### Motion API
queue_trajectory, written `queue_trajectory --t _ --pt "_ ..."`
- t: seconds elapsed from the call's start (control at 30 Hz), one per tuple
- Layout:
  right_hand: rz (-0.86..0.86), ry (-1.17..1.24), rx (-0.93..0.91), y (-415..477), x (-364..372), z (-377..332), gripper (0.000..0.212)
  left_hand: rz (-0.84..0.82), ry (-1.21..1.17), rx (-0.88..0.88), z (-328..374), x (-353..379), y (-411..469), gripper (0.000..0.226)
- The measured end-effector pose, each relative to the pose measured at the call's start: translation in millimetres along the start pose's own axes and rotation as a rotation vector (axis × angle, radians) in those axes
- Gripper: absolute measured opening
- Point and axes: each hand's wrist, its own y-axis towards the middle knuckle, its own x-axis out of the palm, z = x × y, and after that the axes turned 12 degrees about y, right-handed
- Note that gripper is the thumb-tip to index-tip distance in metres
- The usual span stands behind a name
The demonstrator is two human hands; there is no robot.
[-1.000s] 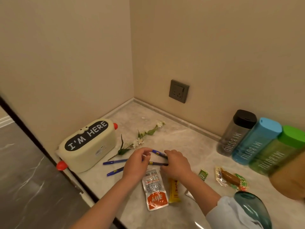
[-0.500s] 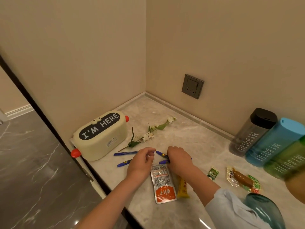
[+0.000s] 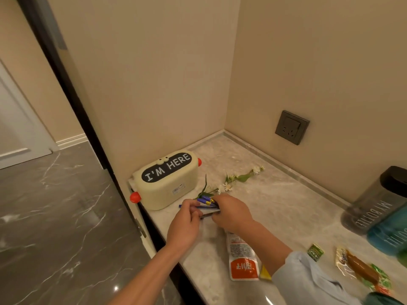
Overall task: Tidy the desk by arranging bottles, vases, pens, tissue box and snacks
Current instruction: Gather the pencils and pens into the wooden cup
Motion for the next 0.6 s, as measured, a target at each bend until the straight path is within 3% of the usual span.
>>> queue_trajectory --t 0.2,0.4,0.6 --pt "-0.109 -0.154 0.002 20 14 -19 0.037 0.003 0.008 -0.042 -12 -10 -4 0.017" --pt "-0.152 -0.296 0.048 25 19 -23 0.029 -0.036 0.03 -0.052 -12 -11 -4 0.018" --pt "-0.109 -0.226 0.021 16 5 -8 0.019 -0.084 0.031 -0.052 -4 -9 -2 0.015"
